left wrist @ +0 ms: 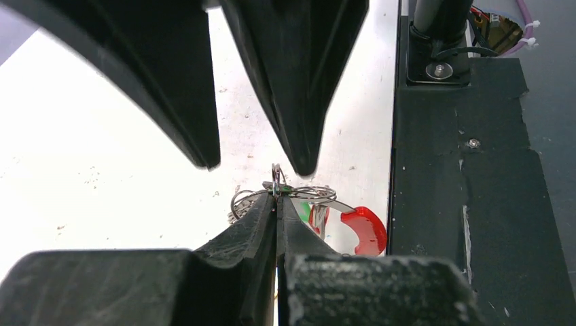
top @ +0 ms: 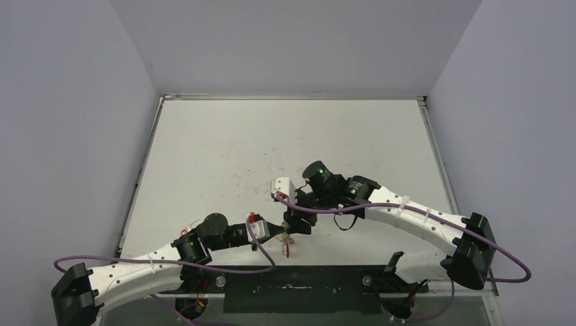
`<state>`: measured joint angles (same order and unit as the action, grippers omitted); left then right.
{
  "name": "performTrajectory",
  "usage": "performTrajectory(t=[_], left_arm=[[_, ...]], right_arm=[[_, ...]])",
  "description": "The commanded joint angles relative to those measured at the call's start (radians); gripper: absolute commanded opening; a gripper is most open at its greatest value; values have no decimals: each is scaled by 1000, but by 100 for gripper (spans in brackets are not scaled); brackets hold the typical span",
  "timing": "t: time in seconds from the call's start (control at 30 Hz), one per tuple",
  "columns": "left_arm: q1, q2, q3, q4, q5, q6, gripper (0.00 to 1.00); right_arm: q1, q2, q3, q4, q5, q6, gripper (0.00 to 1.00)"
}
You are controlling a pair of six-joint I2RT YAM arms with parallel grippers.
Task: Put the keys on the keyring
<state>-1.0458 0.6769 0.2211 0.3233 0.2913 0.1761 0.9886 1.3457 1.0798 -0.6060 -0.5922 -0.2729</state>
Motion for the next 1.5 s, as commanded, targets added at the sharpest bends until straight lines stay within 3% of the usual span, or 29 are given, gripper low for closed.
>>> performTrajectory(t=[0.0, 0.27, 0.5, 0.73, 0.8, 0.87, 0.97, 1.2, 1.3, 1.47], left_arm=[[-6, -31, -33, 187, -21, -33, 0], [-8, -75, -112, 368, -18, -57, 0], [-8, -90, -132, 440, 9, -68, 0], [-8, -76, -122, 430, 28, -75, 0], [-8, -72, -120, 431, 29, -76, 0], [-8, -68, -119, 433, 31, -76, 0], [-8, -71, -119, 436, 28, -75, 0], [-8, -106, -101, 349, 3, -67, 0], [-8, -139, -71, 234, -45, -53, 15], [-8, -169, -25, 81, -58, -20, 19]], right_arm=[[-58, -123, -92, 186, -109, -30, 50], [-83, -287, -275, 413, -266, -93, 42], [-82, -280, -307, 505, -319, -71, 32], [-82, -252, -312, 550, -288, -39, 31], [-82, -246, -317, 566, -293, -33, 27], [-82, -235, -314, 565, -298, -32, 15], [-82, -218, -301, 531, -300, -46, 0], [-79, -221, -231, 388, -250, -63, 0], [-66, -209, -170, 254, -181, -98, 0], [-8, -148, -45, 38, -45, -115, 0]])
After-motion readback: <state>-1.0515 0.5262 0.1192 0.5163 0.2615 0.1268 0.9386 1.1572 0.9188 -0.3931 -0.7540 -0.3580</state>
